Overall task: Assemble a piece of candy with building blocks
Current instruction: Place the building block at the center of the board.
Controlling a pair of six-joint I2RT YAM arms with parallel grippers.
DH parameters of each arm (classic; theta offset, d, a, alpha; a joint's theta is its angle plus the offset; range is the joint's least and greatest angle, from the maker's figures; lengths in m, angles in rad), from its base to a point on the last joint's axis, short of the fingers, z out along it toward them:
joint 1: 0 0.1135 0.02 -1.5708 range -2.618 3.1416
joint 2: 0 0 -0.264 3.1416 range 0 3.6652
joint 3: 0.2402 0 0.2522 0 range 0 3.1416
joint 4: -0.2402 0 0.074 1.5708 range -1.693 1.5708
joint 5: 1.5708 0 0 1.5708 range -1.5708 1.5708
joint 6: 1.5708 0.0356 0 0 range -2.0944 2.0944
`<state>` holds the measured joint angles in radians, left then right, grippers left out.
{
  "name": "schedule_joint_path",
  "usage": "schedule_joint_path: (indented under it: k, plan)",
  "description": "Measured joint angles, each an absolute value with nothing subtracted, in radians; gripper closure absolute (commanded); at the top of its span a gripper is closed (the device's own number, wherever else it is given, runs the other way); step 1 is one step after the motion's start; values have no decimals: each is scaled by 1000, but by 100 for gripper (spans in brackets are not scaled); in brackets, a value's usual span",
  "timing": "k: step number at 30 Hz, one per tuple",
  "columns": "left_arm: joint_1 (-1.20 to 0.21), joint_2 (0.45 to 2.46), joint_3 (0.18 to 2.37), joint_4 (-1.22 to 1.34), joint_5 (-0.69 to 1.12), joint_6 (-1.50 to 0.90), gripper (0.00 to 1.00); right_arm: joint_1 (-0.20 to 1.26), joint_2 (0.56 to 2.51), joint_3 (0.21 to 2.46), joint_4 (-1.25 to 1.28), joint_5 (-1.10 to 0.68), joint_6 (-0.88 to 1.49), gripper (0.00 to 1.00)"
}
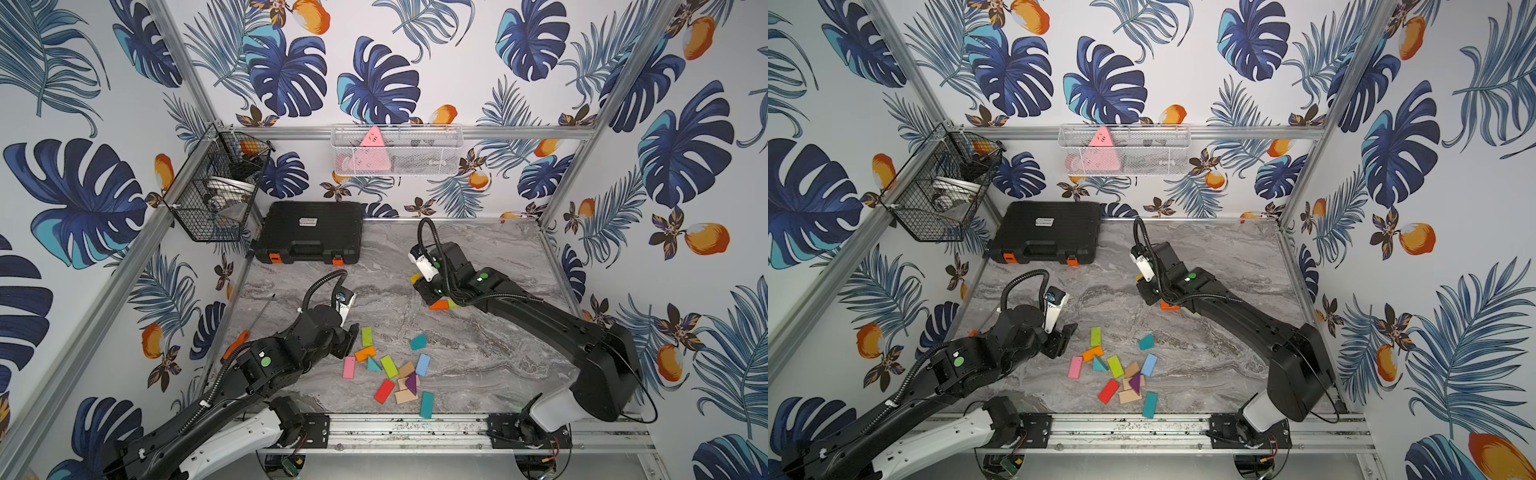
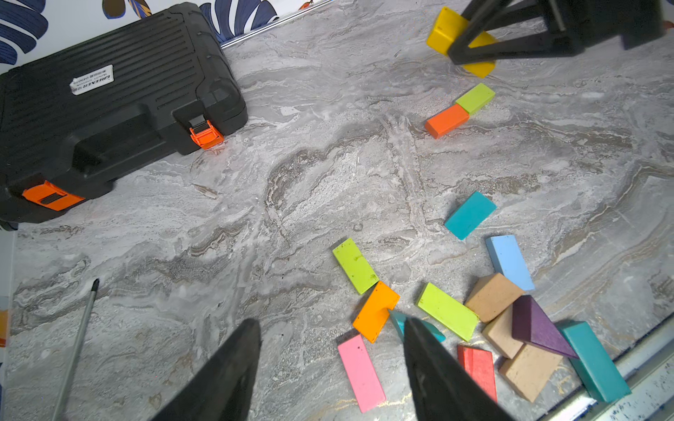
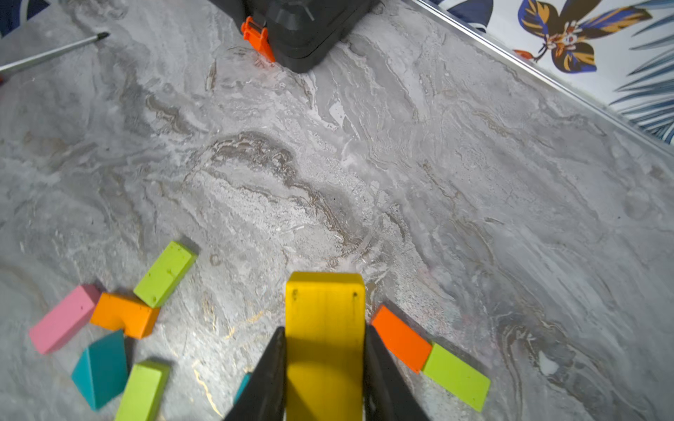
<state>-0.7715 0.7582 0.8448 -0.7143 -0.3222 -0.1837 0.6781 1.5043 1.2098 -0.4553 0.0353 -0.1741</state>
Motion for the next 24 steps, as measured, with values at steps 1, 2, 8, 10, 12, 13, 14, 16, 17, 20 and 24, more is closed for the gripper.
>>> schedule_joint_path:
  k: [1, 2, 8, 10, 12, 13, 14, 16, 17, 20, 24]
  plan:
    - [-772, 759, 845, -714, -318, -184, 33, 669, 1481, 1173, -464, 28, -229, 82]
    - [-772, 761, 845, -714, -316, -184, 33, 665, 1465, 1140, -466, 23, -274, 82]
    - [-772, 781, 845, -714, -300, -183, 33, 664, 1467, 1064, -542, -9, -519, 79]
    - [-772, 780, 845, -714, -298, -183, 33, 661, 1502, 1064, -547, -8, -580, 79]
    - [-772, 776, 845, -714, -295, -183, 33, 658, 1547, 1068, -570, -6, -630, 79]
    - [-772, 774, 845, -714, -294, -183, 33, 655, 1571, 1074, -584, -4, -654, 79]
    - [-772, 772, 845, -714, -294, -183, 33, 653, 1588, 1078, -590, -4, -673, 79]
    - [-772, 771, 845, -714, -294, -183, 33, 645, 1617, 1082, -595, -1, -702, 79]
    - [-772, 771, 845, -714, -294, -183, 33, 639, 1629, 1082, -595, -1, -719, 79]
    - [-772, 774, 845, -714, -293, -183, 33, 625, 1666, 1084, -595, 0, -763, 80]
    - [-772, 776, 845, -714, -291, -183, 33, 604, 1713, 1106, -601, 1, -802, 79]
